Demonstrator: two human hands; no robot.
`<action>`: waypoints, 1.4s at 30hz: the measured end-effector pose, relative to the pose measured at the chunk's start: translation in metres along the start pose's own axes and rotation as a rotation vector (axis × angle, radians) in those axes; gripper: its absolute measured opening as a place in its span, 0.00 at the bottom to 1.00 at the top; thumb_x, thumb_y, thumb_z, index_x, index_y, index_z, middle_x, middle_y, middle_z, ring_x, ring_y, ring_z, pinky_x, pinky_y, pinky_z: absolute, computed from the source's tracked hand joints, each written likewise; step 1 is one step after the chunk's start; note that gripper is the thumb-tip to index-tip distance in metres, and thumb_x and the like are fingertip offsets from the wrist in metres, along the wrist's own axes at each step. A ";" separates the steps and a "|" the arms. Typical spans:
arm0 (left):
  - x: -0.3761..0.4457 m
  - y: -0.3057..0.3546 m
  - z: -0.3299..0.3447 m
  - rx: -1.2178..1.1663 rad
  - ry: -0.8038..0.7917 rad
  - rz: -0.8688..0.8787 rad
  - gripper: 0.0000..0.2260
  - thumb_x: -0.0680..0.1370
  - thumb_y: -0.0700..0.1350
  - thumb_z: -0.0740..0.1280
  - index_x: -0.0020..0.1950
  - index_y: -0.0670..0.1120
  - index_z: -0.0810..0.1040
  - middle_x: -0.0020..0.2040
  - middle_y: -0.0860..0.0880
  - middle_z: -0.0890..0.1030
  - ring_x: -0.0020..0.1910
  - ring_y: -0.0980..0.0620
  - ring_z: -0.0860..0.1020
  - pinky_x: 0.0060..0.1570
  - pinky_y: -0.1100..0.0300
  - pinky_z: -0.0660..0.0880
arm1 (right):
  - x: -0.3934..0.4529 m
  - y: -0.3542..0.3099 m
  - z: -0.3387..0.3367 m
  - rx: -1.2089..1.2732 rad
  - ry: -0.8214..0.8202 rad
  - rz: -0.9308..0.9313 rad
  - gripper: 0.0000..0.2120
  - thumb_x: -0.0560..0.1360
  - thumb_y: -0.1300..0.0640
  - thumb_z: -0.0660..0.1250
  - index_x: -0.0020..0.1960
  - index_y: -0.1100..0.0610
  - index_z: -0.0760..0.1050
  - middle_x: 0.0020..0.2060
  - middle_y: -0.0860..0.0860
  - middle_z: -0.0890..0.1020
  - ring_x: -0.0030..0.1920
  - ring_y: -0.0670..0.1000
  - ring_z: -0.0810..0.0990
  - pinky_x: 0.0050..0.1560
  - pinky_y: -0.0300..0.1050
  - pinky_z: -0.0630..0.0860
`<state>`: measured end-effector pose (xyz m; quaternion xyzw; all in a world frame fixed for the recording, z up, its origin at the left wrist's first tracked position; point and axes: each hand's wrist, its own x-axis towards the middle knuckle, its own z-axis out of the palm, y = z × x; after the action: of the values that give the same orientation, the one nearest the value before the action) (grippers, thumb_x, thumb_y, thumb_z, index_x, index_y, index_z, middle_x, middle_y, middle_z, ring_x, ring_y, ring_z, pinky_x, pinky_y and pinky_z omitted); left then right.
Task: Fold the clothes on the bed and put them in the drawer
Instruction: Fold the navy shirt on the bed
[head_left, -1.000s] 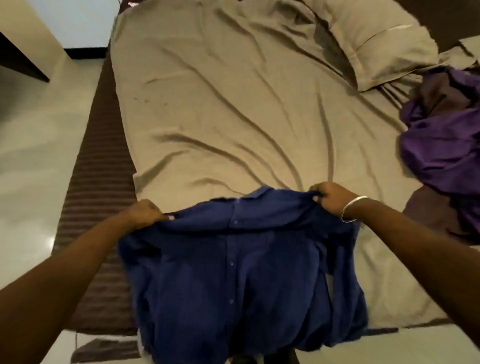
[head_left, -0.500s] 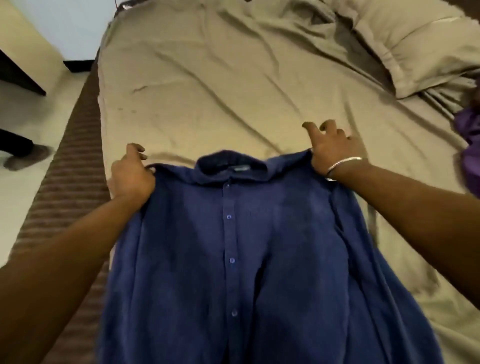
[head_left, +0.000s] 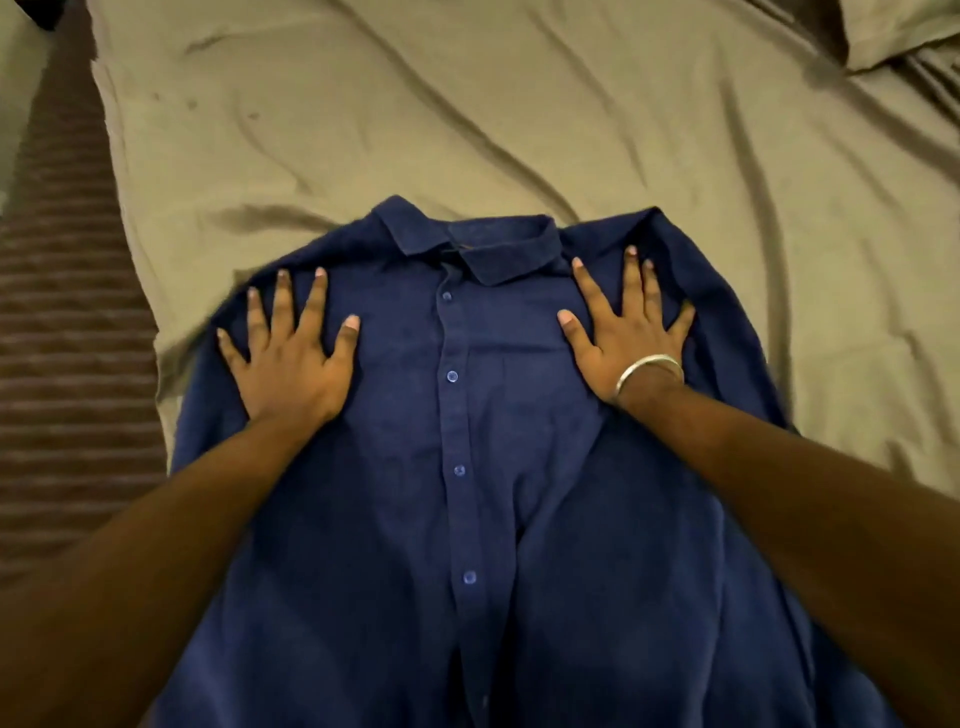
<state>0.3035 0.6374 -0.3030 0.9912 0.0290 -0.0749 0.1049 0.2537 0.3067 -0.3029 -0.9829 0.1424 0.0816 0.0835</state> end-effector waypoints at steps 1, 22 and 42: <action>0.002 0.000 0.000 0.003 -0.010 -0.006 0.29 0.80 0.68 0.47 0.79 0.65 0.43 0.81 0.56 0.44 0.80 0.48 0.41 0.74 0.34 0.39 | 0.000 0.001 0.001 0.002 -0.019 0.002 0.29 0.77 0.29 0.42 0.76 0.31 0.37 0.79 0.49 0.36 0.79 0.53 0.36 0.70 0.75 0.41; -0.200 0.135 0.040 -0.081 -0.195 0.199 0.24 0.80 0.68 0.45 0.76 0.71 0.49 0.81 0.60 0.45 0.80 0.53 0.41 0.73 0.35 0.37 | -0.235 0.059 -0.010 0.430 0.206 -0.058 0.26 0.75 0.44 0.67 0.67 0.58 0.73 0.62 0.58 0.74 0.58 0.61 0.74 0.54 0.57 0.76; -0.190 0.137 0.038 -0.064 -0.252 0.176 0.29 0.78 0.69 0.53 0.77 0.69 0.48 0.81 0.60 0.42 0.80 0.53 0.39 0.72 0.33 0.36 | -0.414 0.099 0.033 0.991 0.009 0.448 0.07 0.77 0.47 0.69 0.46 0.46 0.71 0.32 0.42 0.76 0.35 0.42 0.76 0.37 0.29 0.70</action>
<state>0.1203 0.4874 -0.2822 0.9689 -0.0688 -0.1881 0.1453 -0.1718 0.3296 -0.2725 -0.7717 0.3701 0.0160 0.5170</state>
